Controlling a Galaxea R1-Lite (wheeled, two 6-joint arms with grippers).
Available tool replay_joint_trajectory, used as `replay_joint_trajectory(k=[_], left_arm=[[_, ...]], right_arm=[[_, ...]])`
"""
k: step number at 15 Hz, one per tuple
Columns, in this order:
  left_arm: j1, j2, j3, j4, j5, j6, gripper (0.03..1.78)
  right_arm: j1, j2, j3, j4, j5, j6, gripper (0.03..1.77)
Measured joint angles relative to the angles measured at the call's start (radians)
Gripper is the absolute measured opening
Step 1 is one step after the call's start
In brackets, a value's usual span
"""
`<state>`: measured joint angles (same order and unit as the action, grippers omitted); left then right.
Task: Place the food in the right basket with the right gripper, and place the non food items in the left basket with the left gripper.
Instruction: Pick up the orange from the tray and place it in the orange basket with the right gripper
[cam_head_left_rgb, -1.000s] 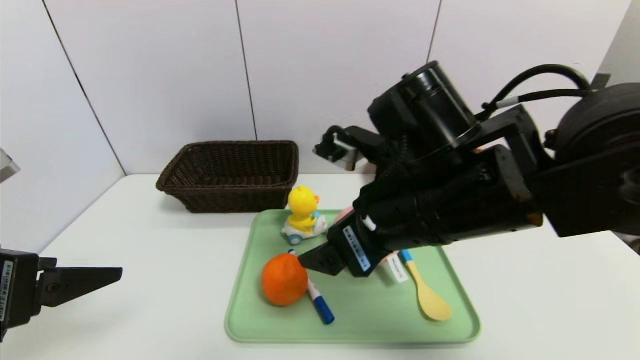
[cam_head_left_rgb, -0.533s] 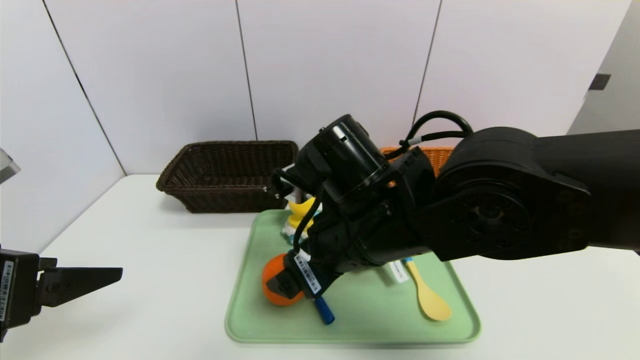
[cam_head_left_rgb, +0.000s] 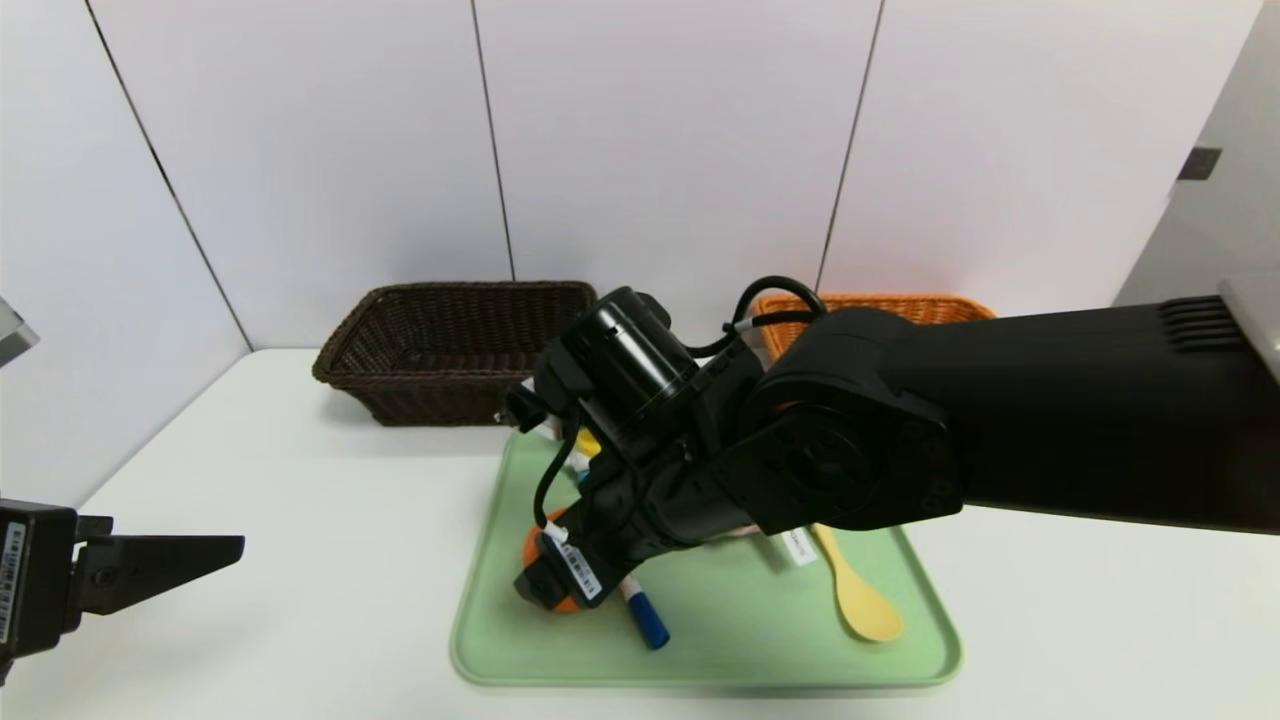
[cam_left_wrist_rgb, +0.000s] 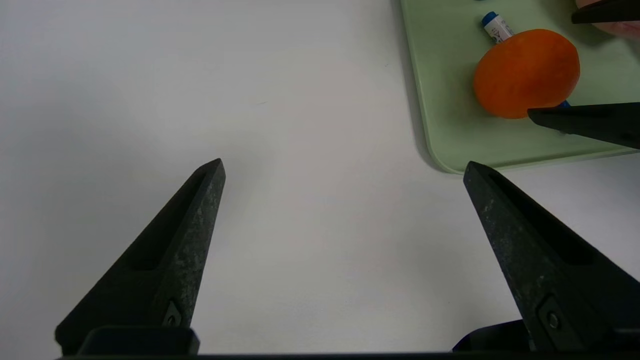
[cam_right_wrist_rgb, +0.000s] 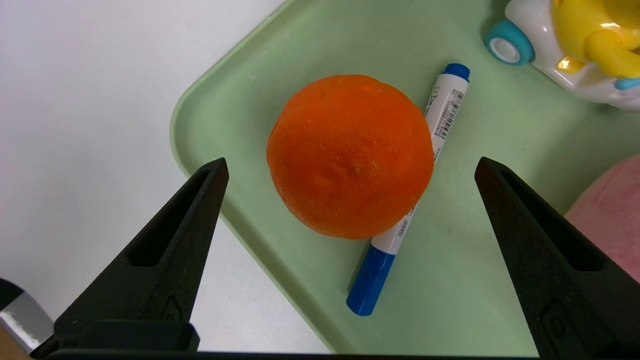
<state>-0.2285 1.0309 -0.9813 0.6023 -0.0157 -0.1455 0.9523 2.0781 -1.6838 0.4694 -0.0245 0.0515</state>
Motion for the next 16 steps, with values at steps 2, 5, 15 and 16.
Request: replay_joint_trajectory(k=[2, 5, 15, 16], left_arm=[[0.000, -0.001, 0.007, 0.000, -0.001, 0.000, 1.69], [0.000, -0.005, 0.013, 0.000, -0.001, -0.001, 1.69], [0.000, -0.017, 0.015, 0.000, -0.001, -0.001, 1.69], [0.000, -0.020, 0.015, 0.000, 0.000, -0.001, 1.69]], right_arm=[[0.000, 0.024, -0.012, 0.000, 0.000, -0.002, 1.70], [0.006, 0.047, -0.017, 0.000, 0.000, -0.004, 1.70], [0.013, 0.043, -0.019, -0.001, 0.003, 0.004, 1.11], [0.010, 0.026, -0.022, -0.001, 0.004, 0.008, 1.11]])
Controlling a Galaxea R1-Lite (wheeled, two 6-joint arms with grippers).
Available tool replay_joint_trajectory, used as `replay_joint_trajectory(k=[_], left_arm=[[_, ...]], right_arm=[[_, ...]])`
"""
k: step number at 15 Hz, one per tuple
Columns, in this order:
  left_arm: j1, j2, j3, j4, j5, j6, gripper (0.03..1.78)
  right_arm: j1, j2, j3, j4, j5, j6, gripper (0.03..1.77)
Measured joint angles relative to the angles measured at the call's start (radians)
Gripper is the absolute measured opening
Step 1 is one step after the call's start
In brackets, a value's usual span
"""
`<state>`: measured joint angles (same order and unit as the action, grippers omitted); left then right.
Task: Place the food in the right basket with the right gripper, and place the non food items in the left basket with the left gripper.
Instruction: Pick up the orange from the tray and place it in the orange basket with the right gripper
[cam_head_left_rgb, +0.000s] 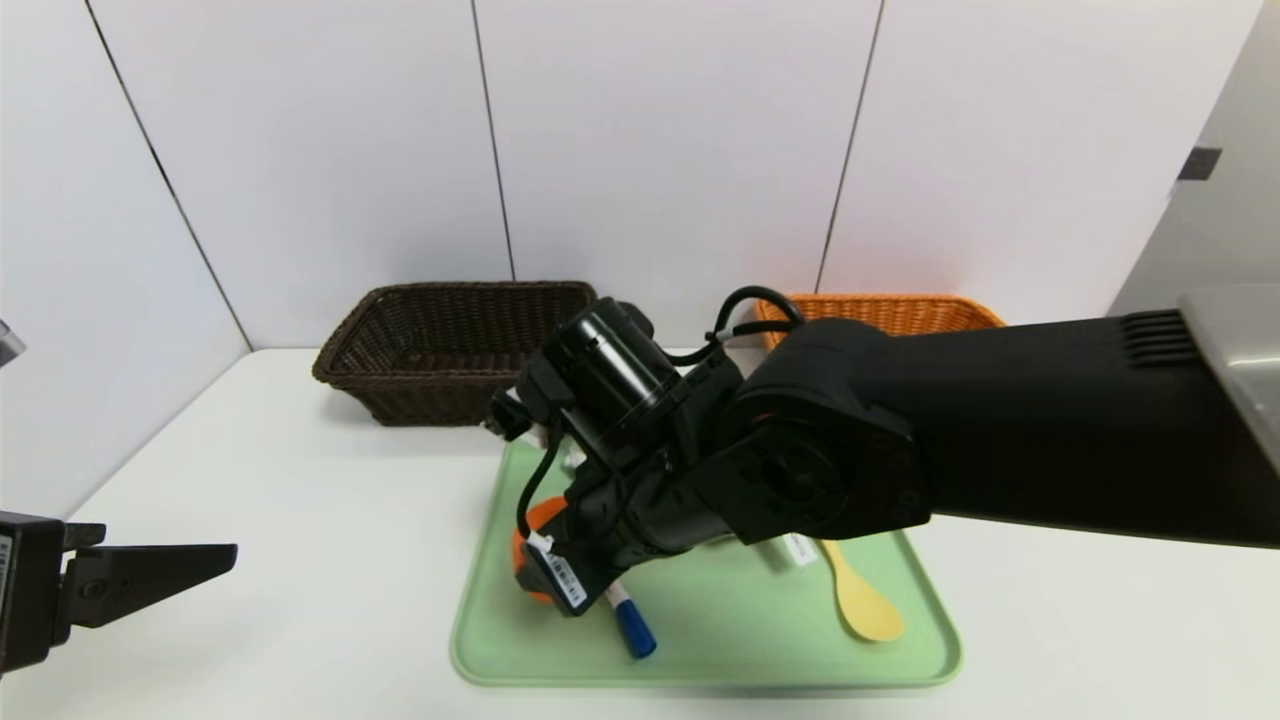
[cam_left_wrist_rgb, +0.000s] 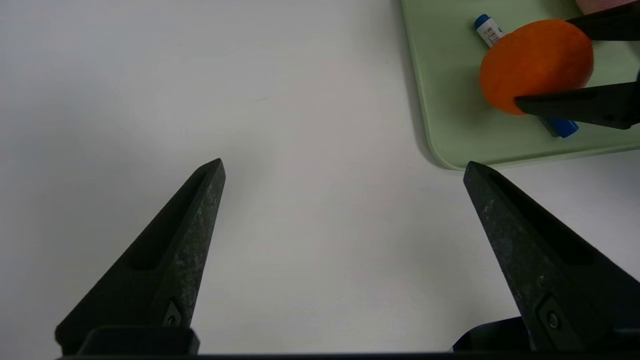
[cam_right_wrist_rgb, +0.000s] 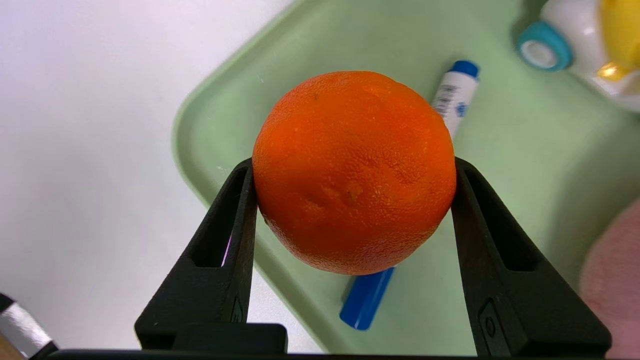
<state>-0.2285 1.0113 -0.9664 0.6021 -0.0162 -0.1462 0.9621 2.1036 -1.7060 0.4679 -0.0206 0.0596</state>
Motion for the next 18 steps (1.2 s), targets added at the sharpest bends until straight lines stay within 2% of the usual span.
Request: replay_joint_trajectory(k=[5, 7, 13, 18], left_arm=[[0.000, -0.011, 0.000, 0.000, -0.001, 0.000, 1.69], [0.000, -0.015, 0.000, 0.000, 0.000, 0.000, 1.69], [0.000, -0.023, -0.001, 0.000, -0.001, -0.009, 1.69], [0.000, -0.026, -0.001, 0.000, -0.001, -0.012, 1.69]], right_arm=[[-0.034, -0.133, -0.021, 0.000, -0.001, 0.036, 1.10], [-0.082, -0.189, -0.034, 0.001, -0.004, 0.049, 1.10], [-0.309, -0.275, -0.052, 0.000, -0.004, 0.050, 1.10], [-0.511, -0.231, -0.110, 0.000, -0.005, 0.045, 1.10]])
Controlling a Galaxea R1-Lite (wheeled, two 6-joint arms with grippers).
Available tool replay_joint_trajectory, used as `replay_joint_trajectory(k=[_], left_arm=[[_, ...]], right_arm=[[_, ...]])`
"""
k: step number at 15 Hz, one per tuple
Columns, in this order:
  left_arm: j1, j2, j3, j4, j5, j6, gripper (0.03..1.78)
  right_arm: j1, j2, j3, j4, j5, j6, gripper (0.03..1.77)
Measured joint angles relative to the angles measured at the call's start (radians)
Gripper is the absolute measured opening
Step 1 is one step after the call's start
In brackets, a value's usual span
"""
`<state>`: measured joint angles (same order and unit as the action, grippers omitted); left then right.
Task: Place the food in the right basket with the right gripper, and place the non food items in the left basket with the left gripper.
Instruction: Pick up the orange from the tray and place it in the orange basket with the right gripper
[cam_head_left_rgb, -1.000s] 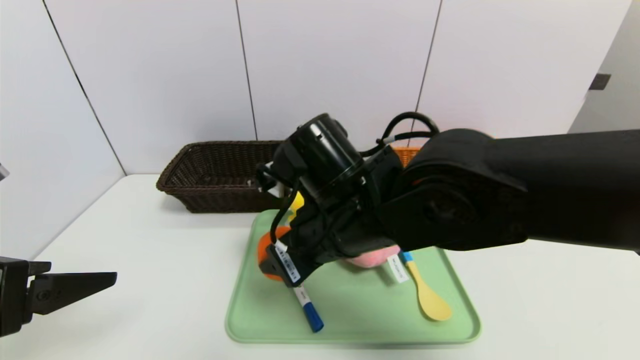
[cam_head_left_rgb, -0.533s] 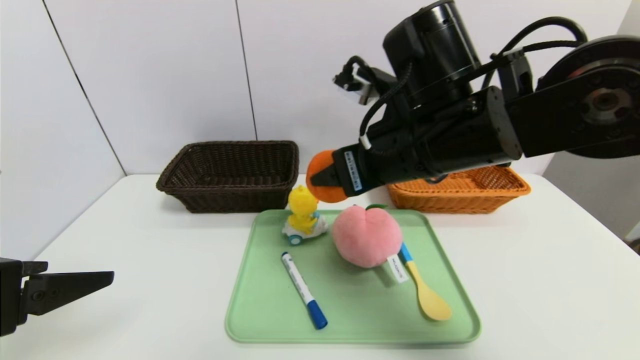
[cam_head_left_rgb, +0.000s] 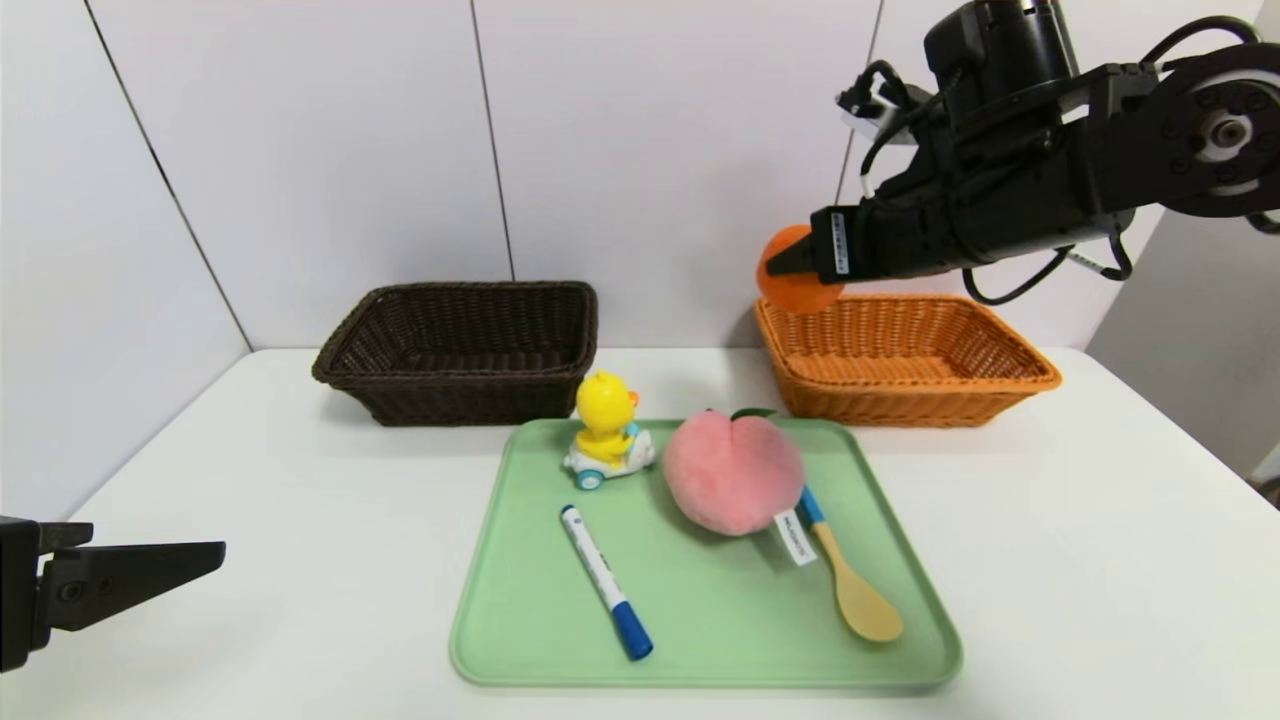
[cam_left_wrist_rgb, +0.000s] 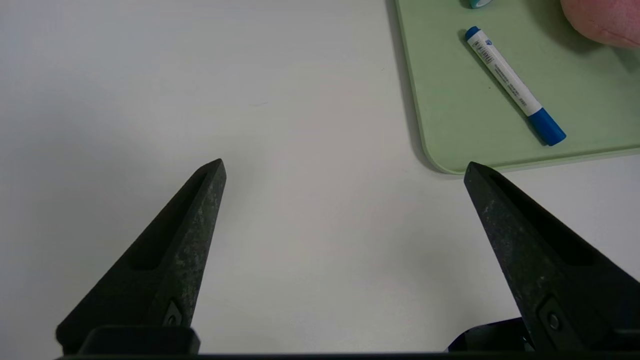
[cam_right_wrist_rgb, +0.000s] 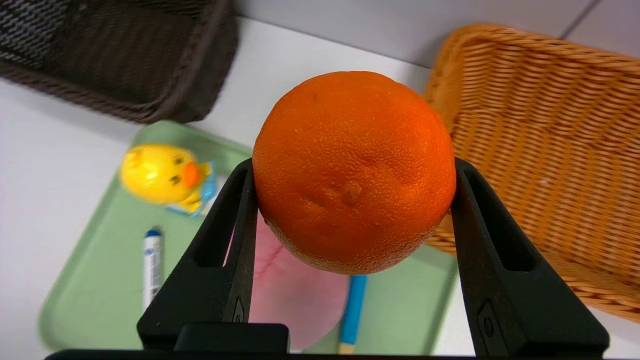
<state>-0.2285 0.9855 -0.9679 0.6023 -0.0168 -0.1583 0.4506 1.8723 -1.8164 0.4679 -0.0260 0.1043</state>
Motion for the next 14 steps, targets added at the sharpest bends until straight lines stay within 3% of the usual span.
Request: replay_joint_trajectory(k=[7, 14], left_arm=[[0.000, 0.000, 0.005, 0.000, -0.001, 0.000, 1.69], [0.000, -0.009, 0.033, -0.001, 0.001, -0.022, 1.69]], right_arm=[[-0.176, 0.175, -0.129, 0.046, 0.001, -0.034, 1.10], [-0.226, 0.333, -0.139, 0.017, 0.006, -0.063, 1.10]])
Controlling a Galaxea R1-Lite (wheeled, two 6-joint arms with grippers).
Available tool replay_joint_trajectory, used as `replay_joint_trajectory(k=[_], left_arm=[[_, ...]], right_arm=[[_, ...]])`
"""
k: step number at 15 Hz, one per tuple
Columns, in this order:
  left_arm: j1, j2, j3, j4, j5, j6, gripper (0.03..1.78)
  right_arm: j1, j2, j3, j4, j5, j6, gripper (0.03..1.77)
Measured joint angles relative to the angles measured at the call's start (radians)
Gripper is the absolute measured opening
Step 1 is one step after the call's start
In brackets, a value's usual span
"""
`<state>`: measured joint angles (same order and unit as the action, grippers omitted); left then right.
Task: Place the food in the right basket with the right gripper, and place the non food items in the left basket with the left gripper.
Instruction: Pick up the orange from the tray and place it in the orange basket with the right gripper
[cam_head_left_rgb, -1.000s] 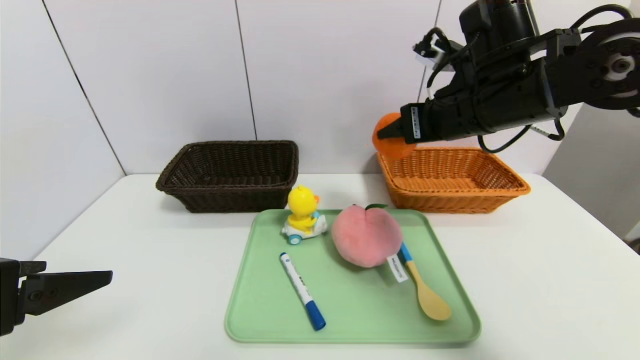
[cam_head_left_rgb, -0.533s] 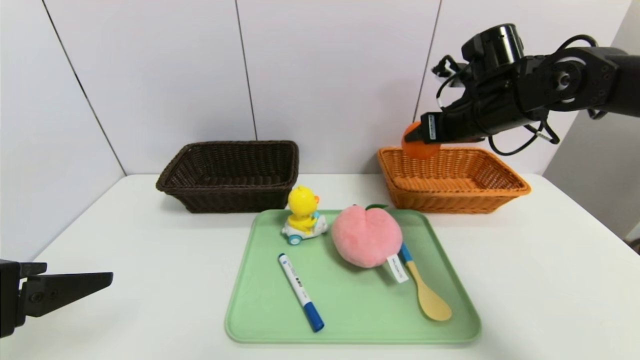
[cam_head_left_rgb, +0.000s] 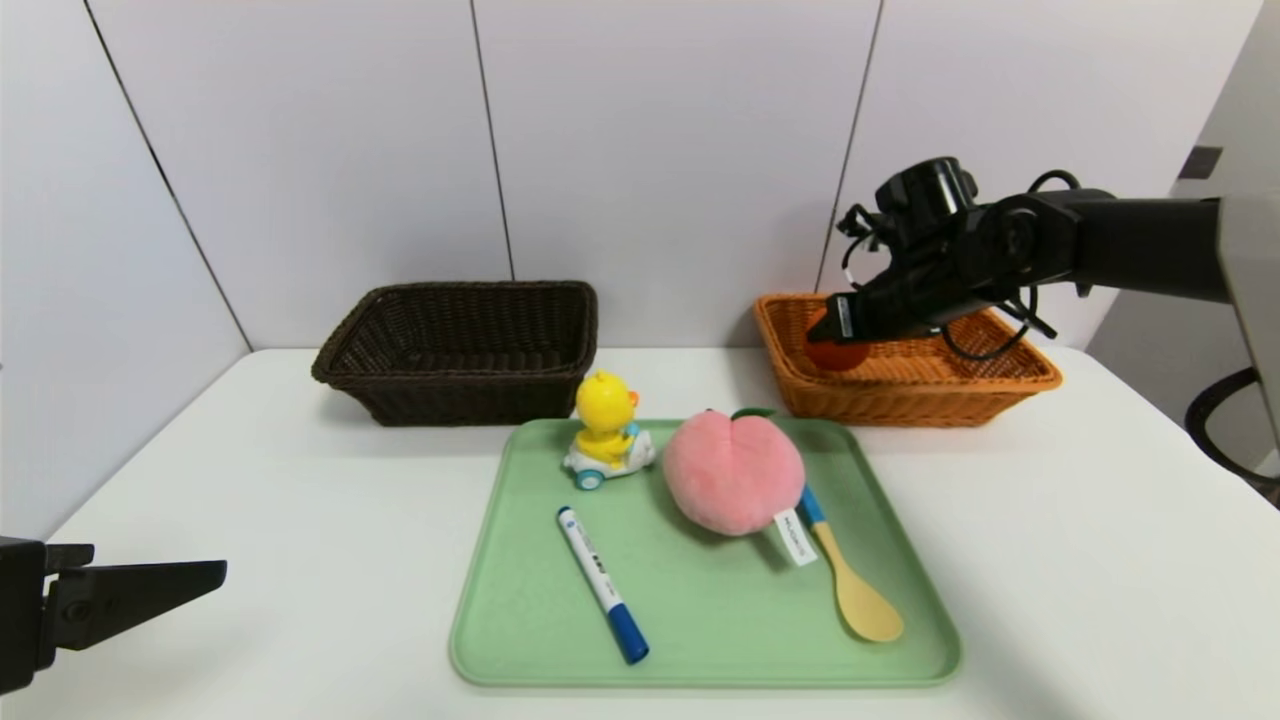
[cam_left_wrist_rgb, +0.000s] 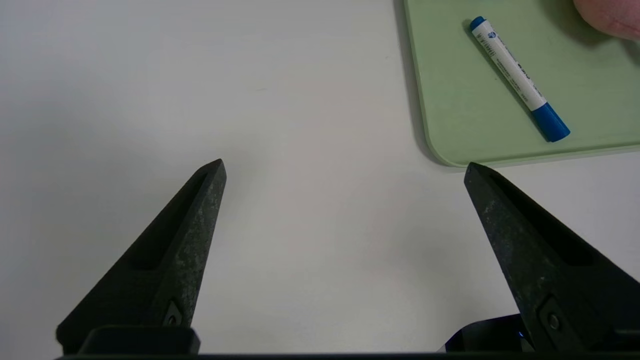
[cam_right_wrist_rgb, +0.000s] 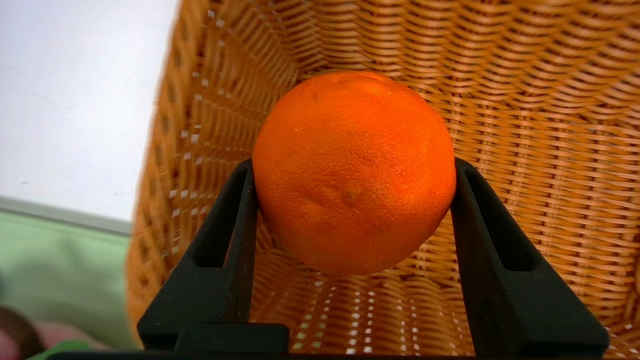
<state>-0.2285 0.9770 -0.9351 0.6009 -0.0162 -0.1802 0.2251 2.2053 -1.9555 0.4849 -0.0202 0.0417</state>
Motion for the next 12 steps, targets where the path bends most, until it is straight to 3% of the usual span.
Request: replay_joint_trajectory(k=[6, 12], left_arm=[[0.000, -0.013, 0.016, 0.000, -0.001, -0.003, 1.69], [0.000, -0.018, 0.018, 0.000, -0.002, -0.003, 1.69]], right_arm=[[-0.009, 0.071, 0.000, -0.020, 0.006, -0.014, 1.10], [-0.009, 0.077, 0.002, -0.007, 0.010, -0.026, 1.43]])
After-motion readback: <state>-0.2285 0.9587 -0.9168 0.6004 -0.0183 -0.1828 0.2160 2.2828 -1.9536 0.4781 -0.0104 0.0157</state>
